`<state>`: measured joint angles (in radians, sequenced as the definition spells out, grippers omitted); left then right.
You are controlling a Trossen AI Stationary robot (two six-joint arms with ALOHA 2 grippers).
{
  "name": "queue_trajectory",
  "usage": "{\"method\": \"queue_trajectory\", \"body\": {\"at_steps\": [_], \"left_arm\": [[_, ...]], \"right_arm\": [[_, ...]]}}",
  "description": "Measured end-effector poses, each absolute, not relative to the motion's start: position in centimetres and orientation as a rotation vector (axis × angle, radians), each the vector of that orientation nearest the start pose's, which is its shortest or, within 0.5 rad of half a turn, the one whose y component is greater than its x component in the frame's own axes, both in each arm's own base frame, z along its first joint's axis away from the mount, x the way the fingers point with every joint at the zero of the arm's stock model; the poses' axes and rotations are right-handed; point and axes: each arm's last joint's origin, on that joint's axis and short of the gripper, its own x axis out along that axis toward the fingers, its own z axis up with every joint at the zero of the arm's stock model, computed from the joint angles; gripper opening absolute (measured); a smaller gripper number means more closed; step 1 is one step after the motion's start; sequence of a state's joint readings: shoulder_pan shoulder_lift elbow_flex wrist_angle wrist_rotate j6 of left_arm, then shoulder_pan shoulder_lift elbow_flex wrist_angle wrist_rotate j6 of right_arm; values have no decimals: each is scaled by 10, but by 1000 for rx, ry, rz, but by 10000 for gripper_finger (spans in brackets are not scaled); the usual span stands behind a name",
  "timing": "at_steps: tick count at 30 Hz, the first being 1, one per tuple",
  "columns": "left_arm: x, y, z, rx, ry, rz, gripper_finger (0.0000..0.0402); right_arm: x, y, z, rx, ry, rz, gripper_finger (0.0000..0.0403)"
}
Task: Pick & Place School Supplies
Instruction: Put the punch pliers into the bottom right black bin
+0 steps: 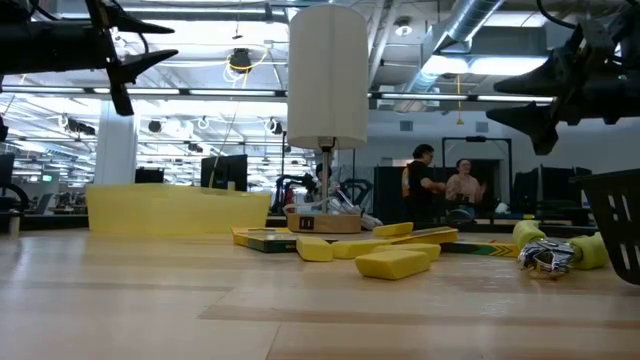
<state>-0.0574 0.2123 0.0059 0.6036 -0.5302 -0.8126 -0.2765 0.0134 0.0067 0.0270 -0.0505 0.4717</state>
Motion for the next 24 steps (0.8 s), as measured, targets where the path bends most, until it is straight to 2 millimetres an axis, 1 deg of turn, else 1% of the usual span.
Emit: {"method": "queue_trajectory", "body": {"at_steps": [3, 8, 11, 14, 18, 22, 24], "left_arm": [[100, 9, 203, -911, -558, 289, 118], [102, 9, 202, -899, -543, 299, 118], [104, 9, 200, -895, -529, 326, 118], [106, 9, 198, -887, -503, 344, 118], [111, 9, 194, -877, -462, 361, 118], [114, 9, 191, -874, -439, 384, 118], [115, 9, 190, -872, -431, 389, 118]], "right_arm": [[94, -27, 168, 485, -96, -257, 221], [92, -32, 169, 486, -153, -445, 221], [91, -34, 170, 488, -179, -516, 221], [90, -35, 170, 582, -220, -556, 221], [88, -39, 170, 596, -264, -698, 221], [87, -41, 171, 599, -281, -740, 221], [87, -41, 171, 631, -294, -737, 221]]}}
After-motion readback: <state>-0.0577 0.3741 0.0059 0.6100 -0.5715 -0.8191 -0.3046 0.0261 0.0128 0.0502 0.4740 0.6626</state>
